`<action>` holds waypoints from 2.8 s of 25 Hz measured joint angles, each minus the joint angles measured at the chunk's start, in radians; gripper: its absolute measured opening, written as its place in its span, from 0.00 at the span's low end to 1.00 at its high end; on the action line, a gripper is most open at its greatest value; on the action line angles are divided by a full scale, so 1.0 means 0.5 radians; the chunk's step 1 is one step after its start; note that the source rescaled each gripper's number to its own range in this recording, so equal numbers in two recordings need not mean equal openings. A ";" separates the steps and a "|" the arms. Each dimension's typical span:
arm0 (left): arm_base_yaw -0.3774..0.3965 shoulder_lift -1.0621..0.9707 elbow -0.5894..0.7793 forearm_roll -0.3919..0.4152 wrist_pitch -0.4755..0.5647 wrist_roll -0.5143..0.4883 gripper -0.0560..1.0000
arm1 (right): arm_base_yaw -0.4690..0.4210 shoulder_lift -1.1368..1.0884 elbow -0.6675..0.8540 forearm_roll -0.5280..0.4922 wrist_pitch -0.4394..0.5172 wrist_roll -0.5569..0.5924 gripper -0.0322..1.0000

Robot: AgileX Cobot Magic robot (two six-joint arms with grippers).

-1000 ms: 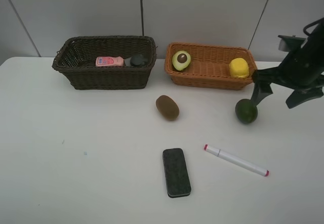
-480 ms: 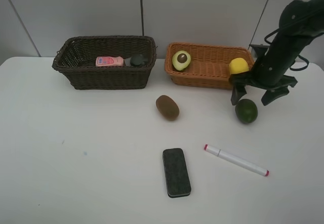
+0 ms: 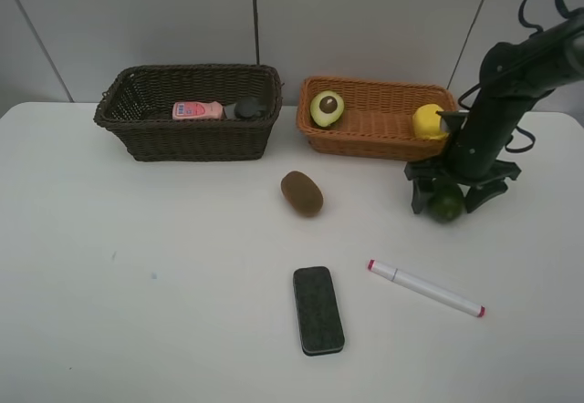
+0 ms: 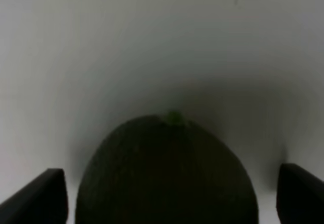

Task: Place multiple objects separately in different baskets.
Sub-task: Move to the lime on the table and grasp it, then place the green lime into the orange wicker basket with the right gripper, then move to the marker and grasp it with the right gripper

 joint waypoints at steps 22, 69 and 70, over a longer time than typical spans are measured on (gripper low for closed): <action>0.000 0.000 0.000 0.000 -0.002 0.000 1.00 | 0.012 -0.195 -0.700 0.005 0.159 -0.096 0.62; 0.000 0.000 0.000 -0.001 -0.002 0.000 1.00 | 0.396 -0.821 0.827 0.065 0.226 -0.393 1.00; 0.000 0.000 0.000 -0.001 -0.002 0.000 1.00 | 0.455 -0.821 0.852 0.042 0.171 -0.407 1.00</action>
